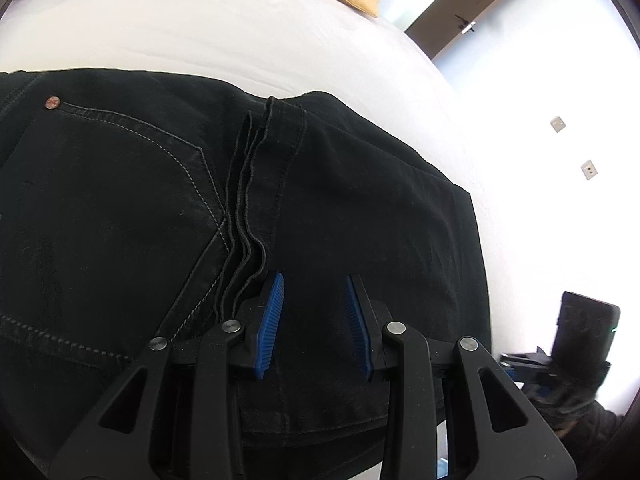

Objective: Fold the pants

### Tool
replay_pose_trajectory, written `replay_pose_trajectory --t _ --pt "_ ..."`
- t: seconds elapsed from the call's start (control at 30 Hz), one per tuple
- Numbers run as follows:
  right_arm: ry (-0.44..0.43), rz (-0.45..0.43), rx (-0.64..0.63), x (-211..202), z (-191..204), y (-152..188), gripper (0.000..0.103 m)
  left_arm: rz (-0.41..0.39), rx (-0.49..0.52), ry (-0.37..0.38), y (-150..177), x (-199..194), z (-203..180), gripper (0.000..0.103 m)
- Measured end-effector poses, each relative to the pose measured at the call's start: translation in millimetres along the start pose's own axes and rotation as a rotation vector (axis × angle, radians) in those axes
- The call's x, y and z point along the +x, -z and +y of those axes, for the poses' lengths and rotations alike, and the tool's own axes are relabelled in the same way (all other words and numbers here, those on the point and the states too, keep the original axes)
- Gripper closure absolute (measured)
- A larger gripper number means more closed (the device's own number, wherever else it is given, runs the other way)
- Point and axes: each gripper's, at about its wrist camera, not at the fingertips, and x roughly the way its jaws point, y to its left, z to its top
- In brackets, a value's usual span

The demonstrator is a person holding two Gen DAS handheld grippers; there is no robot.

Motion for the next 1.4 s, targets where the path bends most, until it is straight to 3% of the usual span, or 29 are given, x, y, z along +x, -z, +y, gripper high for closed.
replay_pose_trajectory --t 0.07,0.13,0.17,0.2,0.27,0.4,0.5,0.63,0.7,0.8,0.87,1.0,1.2,1.4 --pt "-0.123 -0.076 -0.008 -20.5 15.6 -8.8 0.056 -0.012 0.017 -0.047 1.7 -10.8 -5.6 0.072" --pt "-0.143 -0.113 -0.023 -27.7 22.7 -19.5 0.050 -0.060 0.030 -0.111 6.0 -30.1 -9.0 0.063" --pt "-0.140 -0.111 -0.017 -25.4 21.6 -26.5 0.050 -0.096 0.022 -0.126 8.0 -41.6 -6.4 0.038" --pt "-0.127 -0.106 -0.011 -21.7 19.2 -31.4 0.050 -0.149 -0.004 -0.120 10.9 -57.8 0.5 0.019" --pt "-0.100 -0.077 0.014 -8.4 12.7 -41.9 0.048 -0.270 -0.101 -0.078 20.5 -95.9 26.3 0.012" --pt "-0.150 -0.081 0.071 12.6 5.0 -58.7 0.048 -0.402 -0.382 0.011 50.2 -157.5 110.6 0.011" --pt "-0.189 -0.091 0.115 22.7 -2.2 -67.6 0.048 -0.477 -0.563 0.111 76.9 -179.2 167.1 0.011" --pt "-0.232 -0.109 0.232 31.7 -25.2 -73.1 0.048 -0.558 -0.707 0.231 100.2 -188.3 212.5 0.011" --pt "-0.247 -0.116 0.280 32.5 -34.1 -74.0 0.048 -0.582 -0.748 0.293 106.4 -186.0 225.5 0.011" --pt "-0.255 -0.125 0.324 32.0 -44.8 -72.1 0.048 -0.599 -0.799 0.325 112.8 -181.7 238.1 0.012" --pt "-0.266 -0.135 0.341 30.2 -48.5 -69.6 0.048 -0.658 -0.835 0.357 123.8 -189.0 244.3 0.012" --pt "-0.252 -0.121 0.339 30.0 -52.1 -67.5 0.049 -0.712 -0.856 0.334 145.6 -204.1 250.5 0.012" --pt "-0.238 -0.113 0.336 34.6 -50.7 -68.6 0.050 -0.622 -0.891 0.360 146.6 -178.5 263.2 0.012" --pt "-0.231 -0.100 0.331 35.9 -50.6 -68.0 0.050 -0.601 -0.890 0.411 136.6 -167.1 269.5 0.013"
